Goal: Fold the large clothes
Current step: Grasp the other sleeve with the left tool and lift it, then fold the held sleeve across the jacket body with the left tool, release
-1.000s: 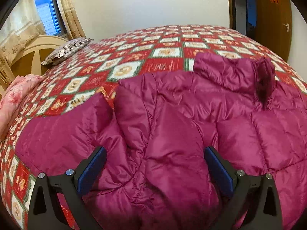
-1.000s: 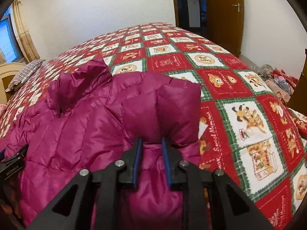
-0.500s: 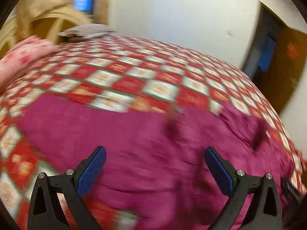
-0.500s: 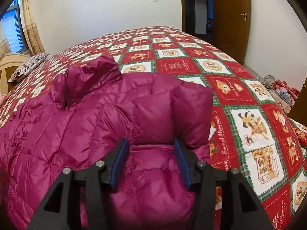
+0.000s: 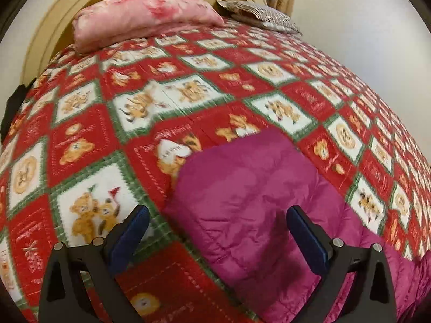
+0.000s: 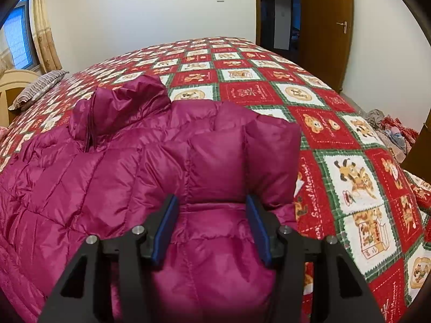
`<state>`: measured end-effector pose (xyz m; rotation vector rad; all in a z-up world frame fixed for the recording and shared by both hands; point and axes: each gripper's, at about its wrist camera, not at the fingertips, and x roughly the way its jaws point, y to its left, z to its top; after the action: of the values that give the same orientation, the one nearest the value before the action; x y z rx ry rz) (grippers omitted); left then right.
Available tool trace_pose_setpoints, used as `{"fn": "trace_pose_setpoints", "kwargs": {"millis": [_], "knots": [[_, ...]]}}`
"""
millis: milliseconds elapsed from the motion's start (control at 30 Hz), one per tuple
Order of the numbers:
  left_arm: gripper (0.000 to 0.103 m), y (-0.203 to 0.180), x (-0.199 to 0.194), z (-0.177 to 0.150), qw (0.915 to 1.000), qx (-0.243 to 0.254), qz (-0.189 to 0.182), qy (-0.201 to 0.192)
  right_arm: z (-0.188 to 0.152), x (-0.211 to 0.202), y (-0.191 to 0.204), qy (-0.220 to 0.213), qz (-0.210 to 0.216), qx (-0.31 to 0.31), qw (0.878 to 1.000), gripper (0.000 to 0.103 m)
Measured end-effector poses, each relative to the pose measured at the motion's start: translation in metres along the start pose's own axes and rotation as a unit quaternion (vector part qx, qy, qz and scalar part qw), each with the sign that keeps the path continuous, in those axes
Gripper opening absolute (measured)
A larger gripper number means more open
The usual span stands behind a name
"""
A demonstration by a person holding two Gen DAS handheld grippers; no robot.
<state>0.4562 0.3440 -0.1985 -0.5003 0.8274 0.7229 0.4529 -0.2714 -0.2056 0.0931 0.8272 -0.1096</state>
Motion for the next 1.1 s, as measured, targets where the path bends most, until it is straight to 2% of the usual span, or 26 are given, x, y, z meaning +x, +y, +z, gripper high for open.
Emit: {"fn": "trace_pose_setpoints", "kwargs": {"millis": [100, 167, 233, 333, 400, 433, 467, 500, 633, 733, 833, 933, 967, 1033, 1067, 1100], "knots": [[0.099, -0.007, 0.004, -0.009, 0.9993, 0.029, 0.015, -0.020, 0.000, 0.001, 0.001, 0.002, -0.004, -0.004, 1.000, 0.055], [0.088, -0.009, 0.006, -0.011, 0.9990, 0.034, 0.018, -0.022, 0.000, 0.000, 0.001, 0.002, -0.004, -0.004, 1.000, 0.056], [0.065, -0.007, 0.003, -0.010, 0.9991, 0.029, 0.010, -0.028, 0.000, 0.000, 0.001, 0.002, -0.004, -0.004, 1.000, 0.056], [0.044, -0.002, 0.000, -0.007, 0.9989, 0.027, 0.003, -0.038, 0.000, 0.000, 0.001, 0.002, -0.003, -0.004, 1.000, 0.056], [0.033, -0.002, -0.004, -0.009, 0.9986, 0.029, -0.003, -0.044, 0.000, 0.001, 0.001, 0.002, -0.003, -0.004, 1.000, 0.056], [0.021, -0.002, -0.005, -0.009, 0.9985, 0.028, -0.007, -0.047, 0.000, 0.000, 0.001, 0.002, -0.003, -0.004, 1.000, 0.056], [0.014, -0.002, -0.009, -0.009, 0.9981, 0.028, -0.026, -0.048, 0.000, 0.001, 0.001, 0.002, -0.002, -0.003, 1.000, 0.056], [0.011, -0.003, -0.013, -0.009, 0.9975, 0.026, -0.044, -0.049, 0.000, 0.000, 0.002, 0.003, -0.002, -0.004, 1.000, 0.056], [0.011, -0.020, -0.042, -0.006, 0.9942, 0.042, -0.061, -0.078, 0.001, 0.000, 0.001, 0.002, 0.002, 0.000, 1.000, 0.056], [0.011, -0.045, -0.082, -0.005, 0.9863, 0.068, -0.092, -0.119, 0.000, 0.000, 0.000, 0.001, 0.004, 0.003, 1.000, 0.056], [0.011, -0.079, -0.134, -0.013, 0.9705, 0.107, -0.140, -0.165, 0.000, 0.000, -0.001, 0.000, 0.006, 0.005, 1.000, 0.056], [0.011, -0.117, -0.189, -0.036, 0.9445, 0.159, -0.204, -0.202, -0.001, 0.000, -0.002, -0.001, 0.010, 0.008, 1.000, 0.056], [0.011, -0.136, -0.211, -0.050, 0.9302, 0.186, -0.232, -0.215, -0.001, 0.000, -0.002, -0.001, 0.011, 0.009, 1.000, 0.056], [0.011, -0.161, -0.237, -0.074, 0.9087, 0.225, -0.266, -0.230, -0.001, -0.001, -0.003, -0.002, 0.014, 0.013, 1.000, 0.056], [0.011, -0.179, -0.254, -0.095, 0.8901, 0.257, -0.292, -0.238, -0.001, -0.001, -0.004, -0.003, 0.016, 0.014, 1.000, 0.056], [0.011, -0.191, -0.263, -0.110, 0.8785, 0.275, -0.309, -0.240, -0.001, -0.001, -0.004, -0.003, 0.017, 0.016, 1.000, 0.056]]}}
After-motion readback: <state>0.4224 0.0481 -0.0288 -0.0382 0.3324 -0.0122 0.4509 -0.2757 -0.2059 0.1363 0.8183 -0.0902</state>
